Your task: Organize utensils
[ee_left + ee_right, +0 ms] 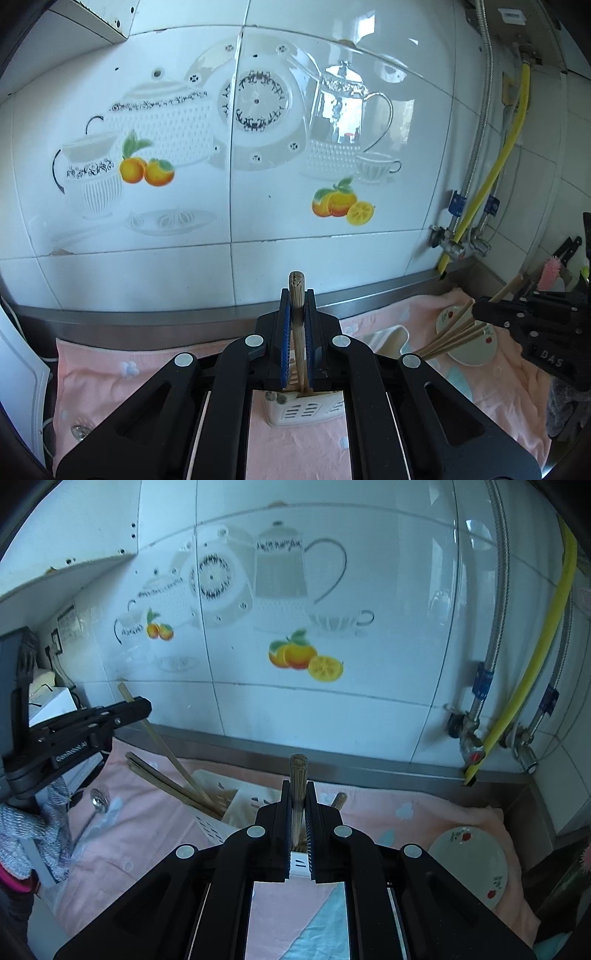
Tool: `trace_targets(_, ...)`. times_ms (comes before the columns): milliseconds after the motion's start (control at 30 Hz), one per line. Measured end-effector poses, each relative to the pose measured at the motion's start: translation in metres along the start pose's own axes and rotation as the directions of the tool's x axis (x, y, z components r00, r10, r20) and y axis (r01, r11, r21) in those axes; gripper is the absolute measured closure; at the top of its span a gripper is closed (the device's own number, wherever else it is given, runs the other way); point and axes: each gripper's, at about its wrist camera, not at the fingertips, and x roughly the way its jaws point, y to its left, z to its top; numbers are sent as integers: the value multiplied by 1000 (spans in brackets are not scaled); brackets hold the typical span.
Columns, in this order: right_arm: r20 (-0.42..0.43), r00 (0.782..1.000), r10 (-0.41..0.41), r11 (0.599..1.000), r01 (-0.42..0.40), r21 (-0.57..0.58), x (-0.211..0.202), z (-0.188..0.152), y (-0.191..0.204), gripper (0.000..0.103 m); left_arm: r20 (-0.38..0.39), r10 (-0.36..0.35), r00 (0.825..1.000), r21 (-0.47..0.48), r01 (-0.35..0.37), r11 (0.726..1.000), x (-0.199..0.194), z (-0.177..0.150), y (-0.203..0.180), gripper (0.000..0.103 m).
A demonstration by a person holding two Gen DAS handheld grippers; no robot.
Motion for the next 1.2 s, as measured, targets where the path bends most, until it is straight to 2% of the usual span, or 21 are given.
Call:
trace_targets(200,-24,1000,2,1000,-1,18,14,-7,0,96,-2,4,1000,11,-4,1000,-2,-2,-1,96)
trace_targets(300,-27,1000,4,1000,-4,23,17,-9,1,96,2,9,1000,13,-9,1000,-5,-3,0,89)
trace_targets(333,-26,1000,2,1000,-1,26,16,-9,0,94,2,9,1000,13,-9,1000,-6,-3,1,83)
trace_targets(467,-6,1000,-1,999,1,39,9,-10,0,76,17,22,1000,22,-22,1000,-15,-6,2,63)
trace_targets(533,3,1000,-7,999,7,40,4,-11,0,75,26,25,999,27,-26,999,-22,-8,1,60)
trace_targets(633,18,1000,-15,999,14,43,-7,-14,2,65,33,35,999,37,-36,999,-32,-14,0,50)
trace_targets(700,26,999,-21,999,20,37,-14,-18,5,62,39,43,998,46,-45,998,-40,-17,0,44)
trace_targets(767,40,999,-25,999,23,41,-25,-24,8,55,50,53,997,52,-56,997,-50,-23,-1,34)
trace_targets(867,60,997,-41,998,39,39,-39,-32,13,44,63,62,996,51,-65,997,-65,-31,0,25)
trace_targets(1000,67,997,-49,998,45,50,-56,-47,19,37,76,66,995,45,-69,997,-88,-44,4,19)
trace_targets(1067,70,996,-60,997,56,55,-64,-54,22,31,84,82,993,40,-85,996,-97,-50,5,11)
trace_targets(1200,81,993,-82,995,78,56,-77,-71,29,24,86,74,994,18,-76,997,-116,-66,10,7)
